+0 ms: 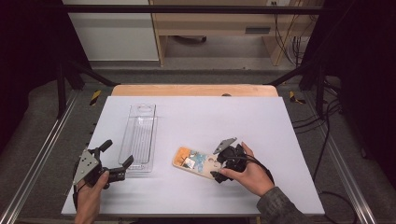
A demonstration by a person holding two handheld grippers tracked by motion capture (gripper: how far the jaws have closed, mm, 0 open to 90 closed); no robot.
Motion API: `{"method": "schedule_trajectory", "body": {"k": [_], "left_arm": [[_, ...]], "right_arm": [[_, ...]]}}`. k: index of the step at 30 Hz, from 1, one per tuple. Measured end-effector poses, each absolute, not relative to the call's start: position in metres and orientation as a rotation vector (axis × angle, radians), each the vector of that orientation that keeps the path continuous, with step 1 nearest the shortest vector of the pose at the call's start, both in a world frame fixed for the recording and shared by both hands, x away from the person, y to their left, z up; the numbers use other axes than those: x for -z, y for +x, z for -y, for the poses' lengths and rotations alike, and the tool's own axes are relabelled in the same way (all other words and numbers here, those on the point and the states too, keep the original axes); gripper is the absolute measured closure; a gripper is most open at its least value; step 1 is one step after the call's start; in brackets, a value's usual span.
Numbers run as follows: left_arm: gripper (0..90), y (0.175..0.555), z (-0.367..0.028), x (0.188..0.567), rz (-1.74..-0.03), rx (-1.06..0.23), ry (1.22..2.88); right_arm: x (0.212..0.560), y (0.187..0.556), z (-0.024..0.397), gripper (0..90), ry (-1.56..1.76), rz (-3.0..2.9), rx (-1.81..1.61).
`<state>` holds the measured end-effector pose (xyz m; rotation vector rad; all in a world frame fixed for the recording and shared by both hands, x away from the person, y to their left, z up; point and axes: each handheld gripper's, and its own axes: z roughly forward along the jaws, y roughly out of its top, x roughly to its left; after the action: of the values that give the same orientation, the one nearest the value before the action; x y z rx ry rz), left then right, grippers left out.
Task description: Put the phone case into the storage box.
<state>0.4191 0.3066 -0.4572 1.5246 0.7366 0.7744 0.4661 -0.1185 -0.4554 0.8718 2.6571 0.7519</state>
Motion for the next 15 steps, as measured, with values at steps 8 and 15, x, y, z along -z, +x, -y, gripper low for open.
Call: {"method": "schedule_trajectory", "body": {"k": [8, 15], "left_arm": [[0.7, 0.4192, -0.3066, 0.4572, -0.736, -0.773, 1.526], [0.6, 0.4193, -0.3067, 0.4571, -0.736, -0.773, 1.525]], "right_arm": [[0.4583, 0.4683, 0.1137, 6.4, 0.854, -2.691, -0.716], [0.4606, 0.4708, 0.1116, 6.4, 0.848, -2.705, -0.696]]}}
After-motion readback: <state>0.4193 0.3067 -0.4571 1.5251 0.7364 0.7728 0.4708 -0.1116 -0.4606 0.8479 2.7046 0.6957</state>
